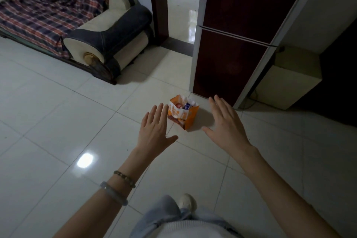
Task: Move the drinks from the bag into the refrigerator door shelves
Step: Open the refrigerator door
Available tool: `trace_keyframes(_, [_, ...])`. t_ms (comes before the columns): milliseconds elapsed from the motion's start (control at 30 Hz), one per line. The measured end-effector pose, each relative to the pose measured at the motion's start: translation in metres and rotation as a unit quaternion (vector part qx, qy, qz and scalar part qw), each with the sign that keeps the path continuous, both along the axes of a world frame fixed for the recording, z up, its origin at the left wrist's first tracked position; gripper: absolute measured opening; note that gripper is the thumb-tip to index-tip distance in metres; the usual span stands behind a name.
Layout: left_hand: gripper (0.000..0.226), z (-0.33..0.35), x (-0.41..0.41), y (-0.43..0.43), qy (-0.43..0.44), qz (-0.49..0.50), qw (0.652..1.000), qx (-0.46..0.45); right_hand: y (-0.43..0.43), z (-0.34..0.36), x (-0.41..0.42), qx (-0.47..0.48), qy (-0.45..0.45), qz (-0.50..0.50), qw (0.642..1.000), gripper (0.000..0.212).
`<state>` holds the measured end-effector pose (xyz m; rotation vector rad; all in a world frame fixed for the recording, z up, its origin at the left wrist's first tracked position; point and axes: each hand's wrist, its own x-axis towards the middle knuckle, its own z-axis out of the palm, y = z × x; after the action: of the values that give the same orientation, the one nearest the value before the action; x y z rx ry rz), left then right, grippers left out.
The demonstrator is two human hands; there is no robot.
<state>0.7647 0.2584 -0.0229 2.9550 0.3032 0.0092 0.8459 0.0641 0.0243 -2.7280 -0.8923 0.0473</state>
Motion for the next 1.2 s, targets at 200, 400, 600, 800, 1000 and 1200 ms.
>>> trace_keyframes(200, [0.102,-0.016,0.067,0.024,0.034,0.001,0.999,-0.008,0.021,-0.011,0.076,-0.005,0.013,-0.011,1.0,0.087])
trace_keyframes(400, [0.102,-0.03,0.169,0.06,0.025,-0.013,0.999,-0.029,0.062,-0.027,0.161,-0.001,0.019,-0.037,0.999,0.086])
trace_keyframes(600, [0.106,-0.022,0.294,0.119,0.013,-0.04,0.999,-0.02,0.121,-0.021,0.271,-0.005,0.019,-0.054,0.998,0.085])
trace_keyframes(800, [0.104,0.003,0.407,0.175,0.002,-0.104,0.994,0.023,0.175,-0.005,0.368,0.009,0.012,-0.079,0.997,0.085])
trace_keyframes(1000, [0.105,0.012,0.485,0.198,-0.002,-0.143,0.989,0.036,0.197,-0.007,0.43,0.009,0.013,-0.114,0.993,0.085])
trace_keyframes(1200, [0.104,0.014,0.539,0.202,-0.015,-0.162,0.986,0.03,0.204,-0.01,0.475,-0.01,0.011,-0.119,0.993,0.086])
